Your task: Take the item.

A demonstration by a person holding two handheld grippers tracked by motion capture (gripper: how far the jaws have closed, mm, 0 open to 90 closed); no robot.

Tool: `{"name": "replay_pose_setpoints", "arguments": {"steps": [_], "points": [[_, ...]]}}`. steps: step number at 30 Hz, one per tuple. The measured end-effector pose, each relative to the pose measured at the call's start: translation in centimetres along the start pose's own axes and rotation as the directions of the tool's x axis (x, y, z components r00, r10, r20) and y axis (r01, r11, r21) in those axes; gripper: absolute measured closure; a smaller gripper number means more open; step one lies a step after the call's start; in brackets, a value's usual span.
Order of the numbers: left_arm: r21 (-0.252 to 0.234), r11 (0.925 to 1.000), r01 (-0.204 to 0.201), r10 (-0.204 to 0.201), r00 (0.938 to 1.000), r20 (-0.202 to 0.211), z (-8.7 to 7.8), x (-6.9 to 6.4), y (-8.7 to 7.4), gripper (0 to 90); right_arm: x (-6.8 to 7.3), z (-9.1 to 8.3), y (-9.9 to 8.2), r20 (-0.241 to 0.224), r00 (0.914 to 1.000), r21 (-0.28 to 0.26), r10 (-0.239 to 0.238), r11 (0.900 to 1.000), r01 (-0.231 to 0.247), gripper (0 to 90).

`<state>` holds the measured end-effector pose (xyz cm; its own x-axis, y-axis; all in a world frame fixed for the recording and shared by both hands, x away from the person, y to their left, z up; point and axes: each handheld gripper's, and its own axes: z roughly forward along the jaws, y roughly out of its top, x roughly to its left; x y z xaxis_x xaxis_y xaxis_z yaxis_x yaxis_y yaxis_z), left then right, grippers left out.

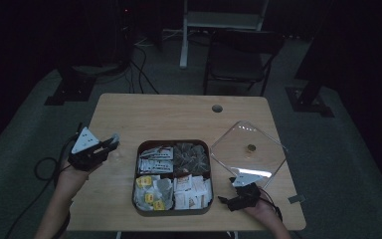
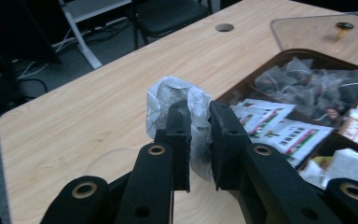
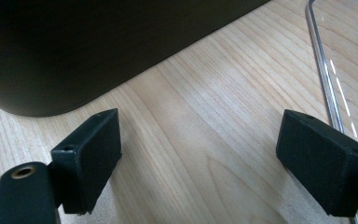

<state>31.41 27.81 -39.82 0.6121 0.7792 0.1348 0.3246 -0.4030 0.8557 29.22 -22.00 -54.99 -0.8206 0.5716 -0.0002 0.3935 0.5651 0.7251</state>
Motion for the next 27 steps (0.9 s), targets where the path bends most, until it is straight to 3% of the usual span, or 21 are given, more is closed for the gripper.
{"name": "replay_pose_setpoints", "arguments": {"steps": [4, 9, 19, 27], "points": [[0.002, 1.0000, 0.002, -0.002, 0.9998, -0.018, 0.2, 1.1, -0.2, 80.3, 0.0, 0.0, 0.0, 0.001, 1.0000, -0.001, -0.001, 1.0000, 0.001, 13.4], [0.001, 0.9992, 0.041, -0.041, 0.9986, -0.033, 0.8, 2.7, -0.8, 80.3, 0.0, 0.0, 0.0, 0.001, 1.0000, -0.001, 0.000, 1.0000, 0.000, 13.4], [0.020, 0.9966, 0.080, -0.078, 0.9956, -0.051, 2.6, 4.2, -2.3, 80.3, 0.0, 0.0, 0.0, 0.001, 1.0000, -0.001, 0.000, 1.0000, 0.000, 13.4], [0.080, 0.9910, 0.107, -0.102, 0.9929, -0.061, 4.3, 5.0, -3.8, 80.1, 0.0, 0.0, 0.0, 0.001, 1.0000, 0.000, -0.001, 1.0000, 0.001, 13.4]]}}
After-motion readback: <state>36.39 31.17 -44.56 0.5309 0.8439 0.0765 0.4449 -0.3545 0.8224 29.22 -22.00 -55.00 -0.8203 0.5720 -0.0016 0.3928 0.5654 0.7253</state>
